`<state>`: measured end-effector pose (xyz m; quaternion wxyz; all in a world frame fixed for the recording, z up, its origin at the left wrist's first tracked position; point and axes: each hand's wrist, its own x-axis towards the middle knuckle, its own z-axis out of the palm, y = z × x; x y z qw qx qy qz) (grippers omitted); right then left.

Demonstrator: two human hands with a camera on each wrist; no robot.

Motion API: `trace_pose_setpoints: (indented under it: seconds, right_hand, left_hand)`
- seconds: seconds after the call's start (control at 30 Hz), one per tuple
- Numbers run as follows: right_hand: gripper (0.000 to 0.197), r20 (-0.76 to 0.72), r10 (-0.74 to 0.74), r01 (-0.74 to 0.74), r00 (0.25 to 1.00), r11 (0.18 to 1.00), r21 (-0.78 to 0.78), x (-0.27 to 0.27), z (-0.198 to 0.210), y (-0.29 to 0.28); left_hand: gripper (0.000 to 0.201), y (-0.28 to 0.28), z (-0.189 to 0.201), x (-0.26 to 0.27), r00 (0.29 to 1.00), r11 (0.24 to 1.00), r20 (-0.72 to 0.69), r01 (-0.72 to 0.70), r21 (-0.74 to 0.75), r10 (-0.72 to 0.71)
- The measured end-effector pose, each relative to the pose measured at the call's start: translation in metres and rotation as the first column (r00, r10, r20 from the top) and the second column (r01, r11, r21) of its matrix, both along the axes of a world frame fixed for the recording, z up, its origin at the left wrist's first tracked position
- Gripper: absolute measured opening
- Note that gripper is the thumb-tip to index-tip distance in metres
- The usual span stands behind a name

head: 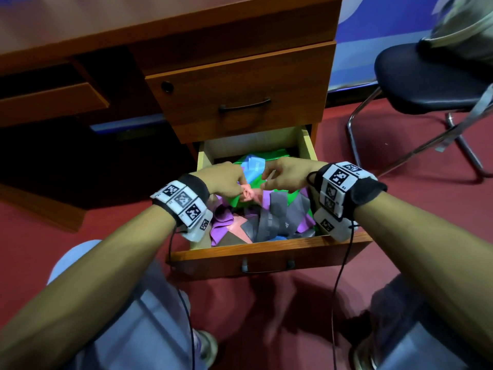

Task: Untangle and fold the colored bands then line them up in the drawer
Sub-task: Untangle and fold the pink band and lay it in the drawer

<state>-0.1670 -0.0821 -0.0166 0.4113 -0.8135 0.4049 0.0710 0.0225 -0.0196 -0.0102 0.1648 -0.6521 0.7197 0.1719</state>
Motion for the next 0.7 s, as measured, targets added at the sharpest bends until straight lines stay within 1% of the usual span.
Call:
trace_pose_setpoints:
  seconds: [0.07, 0.1, 0.13, 0.2, 0.27, 0.37, 0.43, 0.47, 0.53, 0.6, 0.63, 0.7]
  right_hand:
    - [0.045, 0.136, -0.013, 0.001, 0.991, 0.996, 0.089, 0.005, 0.001, 0.004]
    - [0.049, 0.211, -0.025, 0.005, 0.977, 0.996, 0.094, 0.008, 0.002, 0.007]
    - [0.047, 0.282, -0.04, 0.021, 0.959, 0.997, 0.071, 0.01, 0.002, 0.009]
    - [0.035, 0.382, -0.074, 0.076, 0.921, 0.997, 0.008, 0.014, 0.007, 0.012]
    - [0.025, 0.408, -0.087, 0.11, 0.909, 0.993, -0.034, 0.018, 0.018, 0.017]
    - [0.016, 0.407, -0.092, 0.127, 0.909, 0.99, -0.058, 0.022, 0.03, 0.027]
    - [0.008, 0.434, -0.108, 0.171, 0.895, 0.979, -0.108, 0.026, 0.034, 0.037]
    - [0.007, 0.447, -0.116, 0.198, 0.887, 0.97, -0.142, 0.029, 0.035, 0.041]
    - [0.01, 0.466, -0.126, 0.245, 0.876, 0.948, -0.205, 0.034, 0.035, 0.046]
    - [0.015, 0.489, -0.136, 0.287, 0.862, 0.925, -0.248, 0.039, 0.035, 0.05]
    - [0.015, 0.493, -0.125, 0.289, 0.861, 0.918, -0.272, 0.041, 0.034, 0.05]
    - [0.009, 0.5, -0.088, 0.27, 0.862, 0.913, -0.305, 0.045, 0.033, 0.052]
  left_hand:
    - [0.032, 0.006, 0.01, 0.007, 0.991, 0.993, -0.128, -0.064, -0.103, 0.05]
    - [0.032, 0.008, 0.012, 0.01, 0.981, 0.986, -0.185, -0.092, -0.142, 0.064]
    - [0.031, 0.011, 0.014, 0.011, 0.969, 0.979, -0.236, -0.112, -0.172, 0.07]
    - [0.029, 0.017, 0.018, 0.014, 0.956, 0.963, -0.286, -0.135, -0.233, 0.065]
    - [0.026, 0.023, 0.024, 0.013, 0.944, 0.936, -0.319, -0.187, -0.299, 0.087]
    - [0.019, 0.031, 0.035, 0.012, 0.906, 0.863, -0.391, -0.323, -0.389, 0.163]
    - [0.019, 0.042, 0.045, 0.014, 0.873, 0.814, -0.438, -0.407, -0.414, 0.213]
    - [0.02, 0.047, 0.05, 0.014, 0.867, 0.795, -0.445, -0.428, -0.429, 0.226]
    - [0.02, 0.056, 0.056, 0.01, 0.885, 0.753, -0.403, -0.426, -0.501, 0.232]
    - [0.018, 0.064, 0.058, 0.004, 0.91, 0.703, -0.36, -0.394, -0.592, 0.206]
    - [0.019, 0.066, 0.057, 0.0, 0.92, 0.683, -0.344, -0.373, -0.628, 0.185]
    - [0.02, 0.07, 0.056, -0.003, 0.926, 0.657, -0.342, -0.359, -0.663, 0.161]
